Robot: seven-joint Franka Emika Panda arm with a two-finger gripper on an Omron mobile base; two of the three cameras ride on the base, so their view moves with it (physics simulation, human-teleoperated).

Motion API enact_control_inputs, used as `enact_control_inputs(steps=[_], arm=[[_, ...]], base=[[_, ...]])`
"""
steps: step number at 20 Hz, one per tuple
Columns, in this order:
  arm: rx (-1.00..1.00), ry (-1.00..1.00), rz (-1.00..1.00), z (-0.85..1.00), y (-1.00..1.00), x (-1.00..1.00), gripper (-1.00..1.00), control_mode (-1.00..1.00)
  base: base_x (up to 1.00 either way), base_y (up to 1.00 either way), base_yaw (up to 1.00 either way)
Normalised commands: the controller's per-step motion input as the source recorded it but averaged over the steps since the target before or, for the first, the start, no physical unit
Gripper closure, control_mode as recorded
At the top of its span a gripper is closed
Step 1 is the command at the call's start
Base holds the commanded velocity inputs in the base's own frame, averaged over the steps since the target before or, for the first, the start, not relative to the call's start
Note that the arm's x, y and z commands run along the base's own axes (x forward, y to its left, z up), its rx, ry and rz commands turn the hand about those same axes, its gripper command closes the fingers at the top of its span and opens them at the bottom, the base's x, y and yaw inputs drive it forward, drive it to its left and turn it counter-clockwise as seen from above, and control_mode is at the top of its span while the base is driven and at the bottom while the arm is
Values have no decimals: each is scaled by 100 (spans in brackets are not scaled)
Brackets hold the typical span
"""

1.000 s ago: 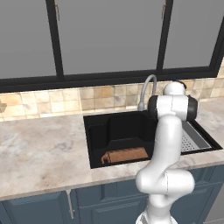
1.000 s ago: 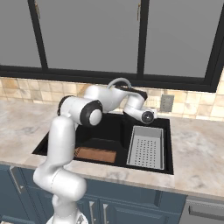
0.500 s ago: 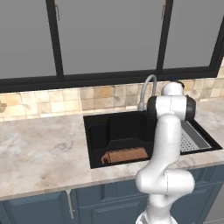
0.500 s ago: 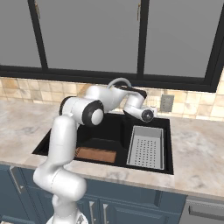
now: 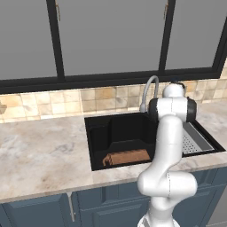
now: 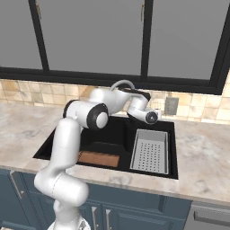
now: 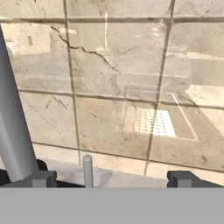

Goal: Turn on the sink faucet with hot water and rinse the cutting board for ten seconds, then turn off the faucet. Push the cutting board to reach the water if necessary.

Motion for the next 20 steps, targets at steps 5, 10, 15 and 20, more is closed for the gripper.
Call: enact_control_inputs(steps=[5, 10, 15, 20], arm=[[0, 0, 0, -19, 0, 14, -100, -100], [0, 0, 0, -10, 0, 5, -100, -100], [0, 0, 0, 0, 0, 6, -100, -100], [0, 0, 0, 0, 0, 2, -100, -100]], base=[[0, 0, 0], [0, 0, 0], [0, 0, 0], [0, 0, 0]])
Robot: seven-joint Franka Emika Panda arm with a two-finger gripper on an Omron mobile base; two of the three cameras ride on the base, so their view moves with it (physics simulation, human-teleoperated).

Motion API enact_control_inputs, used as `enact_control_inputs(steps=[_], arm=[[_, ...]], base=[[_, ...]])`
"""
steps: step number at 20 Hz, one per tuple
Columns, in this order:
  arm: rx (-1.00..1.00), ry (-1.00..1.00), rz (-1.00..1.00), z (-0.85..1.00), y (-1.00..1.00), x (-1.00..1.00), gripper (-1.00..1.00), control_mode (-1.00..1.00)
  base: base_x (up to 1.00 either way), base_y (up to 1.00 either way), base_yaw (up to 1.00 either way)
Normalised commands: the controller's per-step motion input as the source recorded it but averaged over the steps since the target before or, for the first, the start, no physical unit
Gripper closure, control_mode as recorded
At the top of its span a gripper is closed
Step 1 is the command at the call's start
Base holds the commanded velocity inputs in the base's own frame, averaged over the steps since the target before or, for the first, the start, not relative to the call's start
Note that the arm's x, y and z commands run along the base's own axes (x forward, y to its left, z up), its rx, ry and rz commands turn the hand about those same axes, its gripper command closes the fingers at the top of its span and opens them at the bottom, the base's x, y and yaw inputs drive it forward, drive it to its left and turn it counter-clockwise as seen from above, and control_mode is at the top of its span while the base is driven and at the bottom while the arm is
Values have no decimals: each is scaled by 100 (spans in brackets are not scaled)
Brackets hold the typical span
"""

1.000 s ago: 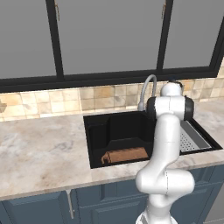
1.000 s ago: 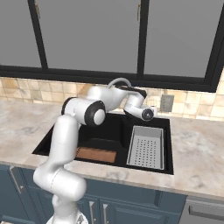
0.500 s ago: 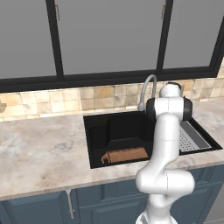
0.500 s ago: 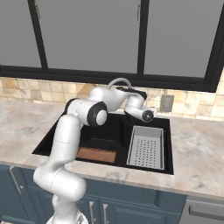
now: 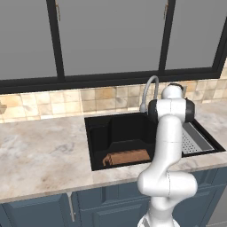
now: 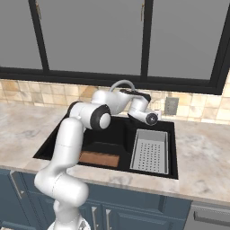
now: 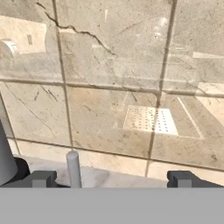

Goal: Turn on the sink faucet with hot water and rinse the cutting board for ten seconds, then turn off the faucet. Push the cutting board to reach the water if necessary.

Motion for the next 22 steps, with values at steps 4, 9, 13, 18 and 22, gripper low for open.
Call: enact_control_inputs(steps=[4, 9, 13, 18, 22], arm=[[0, 0, 0, 0, 0, 7, -100, -100], [0, 0, 0, 0, 0, 10, -100, -100], [0, 0, 0, 0, 0, 8, -100, -100], [0, 0, 0, 0, 0, 2, -100, -100], [0, 0, 0, 0, 0, 2, -100, -100]], base=[[0, 0, 0], [0, 0, 0], [0, 0, 0], [0, 0, 0], [0, 0, 0]])
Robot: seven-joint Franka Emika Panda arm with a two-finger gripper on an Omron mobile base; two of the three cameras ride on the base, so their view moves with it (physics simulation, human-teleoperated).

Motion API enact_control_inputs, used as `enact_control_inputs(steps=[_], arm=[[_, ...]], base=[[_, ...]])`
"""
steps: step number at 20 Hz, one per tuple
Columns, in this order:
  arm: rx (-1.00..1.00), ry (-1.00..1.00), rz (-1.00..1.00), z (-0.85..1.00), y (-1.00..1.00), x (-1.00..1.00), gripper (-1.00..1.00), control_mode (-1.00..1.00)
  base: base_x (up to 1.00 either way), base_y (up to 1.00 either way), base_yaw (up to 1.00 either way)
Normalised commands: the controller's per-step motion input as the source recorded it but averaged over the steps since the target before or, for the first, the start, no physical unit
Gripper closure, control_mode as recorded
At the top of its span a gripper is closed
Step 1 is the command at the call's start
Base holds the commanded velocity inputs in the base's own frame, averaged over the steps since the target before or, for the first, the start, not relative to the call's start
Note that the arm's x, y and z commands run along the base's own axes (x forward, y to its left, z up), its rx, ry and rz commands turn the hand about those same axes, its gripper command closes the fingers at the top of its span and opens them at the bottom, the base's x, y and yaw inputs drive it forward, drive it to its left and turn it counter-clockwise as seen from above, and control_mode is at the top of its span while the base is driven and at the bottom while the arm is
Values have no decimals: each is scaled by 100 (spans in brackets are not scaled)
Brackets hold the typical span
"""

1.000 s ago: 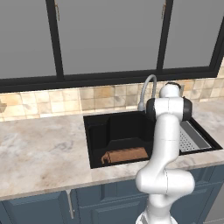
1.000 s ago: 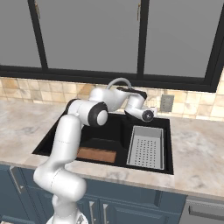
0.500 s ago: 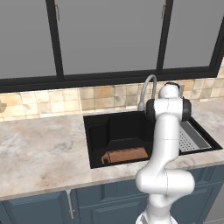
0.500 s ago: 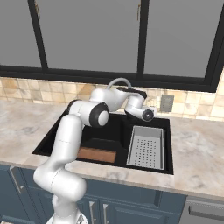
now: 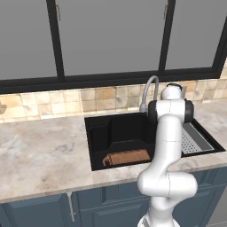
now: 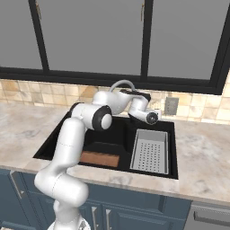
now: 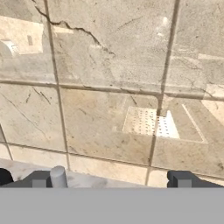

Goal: Turn on the sink faucet with hot water and rinse the cutting board for ten seconds, then turn off the faucet. Push the cutting board to reach the water if necessary.

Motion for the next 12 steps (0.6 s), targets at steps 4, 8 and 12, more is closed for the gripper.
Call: enact_control_inputs(steps=[4, 8, 12], arm=[[0, 0, 0, 0, 0, 0, -100, -100], [0, 0, 0, 0, -1, 1, -100, -100], [0, 0, 0, 0, 0, 1, -100, -100]], base=[[0, 0, 0], [0, 0, 0], [0, 0, 0]])
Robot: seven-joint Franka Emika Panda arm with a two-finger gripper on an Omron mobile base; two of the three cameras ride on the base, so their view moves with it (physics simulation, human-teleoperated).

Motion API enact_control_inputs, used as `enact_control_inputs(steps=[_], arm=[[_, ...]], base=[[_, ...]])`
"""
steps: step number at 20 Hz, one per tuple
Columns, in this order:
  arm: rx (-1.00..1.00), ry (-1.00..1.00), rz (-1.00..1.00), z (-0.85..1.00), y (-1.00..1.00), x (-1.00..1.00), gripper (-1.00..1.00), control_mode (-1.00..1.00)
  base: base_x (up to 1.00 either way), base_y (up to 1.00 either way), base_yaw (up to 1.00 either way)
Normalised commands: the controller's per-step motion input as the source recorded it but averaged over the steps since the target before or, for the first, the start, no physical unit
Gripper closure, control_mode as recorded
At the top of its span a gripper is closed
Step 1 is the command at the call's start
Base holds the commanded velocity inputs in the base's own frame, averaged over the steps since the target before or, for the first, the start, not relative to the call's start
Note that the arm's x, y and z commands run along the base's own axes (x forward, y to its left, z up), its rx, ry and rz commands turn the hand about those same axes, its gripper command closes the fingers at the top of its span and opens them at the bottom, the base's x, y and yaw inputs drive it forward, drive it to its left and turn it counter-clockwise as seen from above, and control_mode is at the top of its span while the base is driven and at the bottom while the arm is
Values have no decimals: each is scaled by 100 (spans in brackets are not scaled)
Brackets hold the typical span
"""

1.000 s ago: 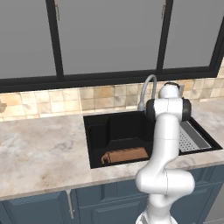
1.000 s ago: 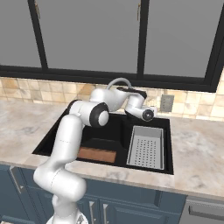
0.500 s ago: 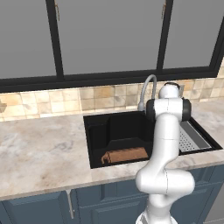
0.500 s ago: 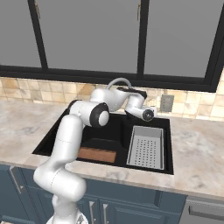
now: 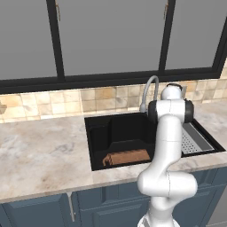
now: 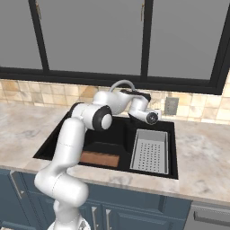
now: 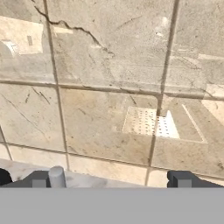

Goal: Turn on the sink faucet with hot water and rinse the cutting board for ten seconds, then turn off the faucet. Push the cutting board to reach the water if necessary.

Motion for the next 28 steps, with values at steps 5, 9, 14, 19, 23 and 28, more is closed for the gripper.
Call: enact_control_inputs(steps=[5, 9, 14, 19, 23, 28], arm=[[0, 0, 0, 0, -2, 5, -100, -100], [0, 0, 0, 0, -6, 2, -100, -100], [0, 0, 0, 0, -18, 0, -100, -100], [0, 0, 0, 0, -23, 0, -100, -100], [0, 0, 0, 0, -23, 0, -100, -100], [0, 0, 0, 0, -28, 0, -100, -100]], base=[[0, 0, 0], [0, 0, 0], [0, 0, 0], [0, 0, 0], [0, 0, 0], [0, 0, 0]])
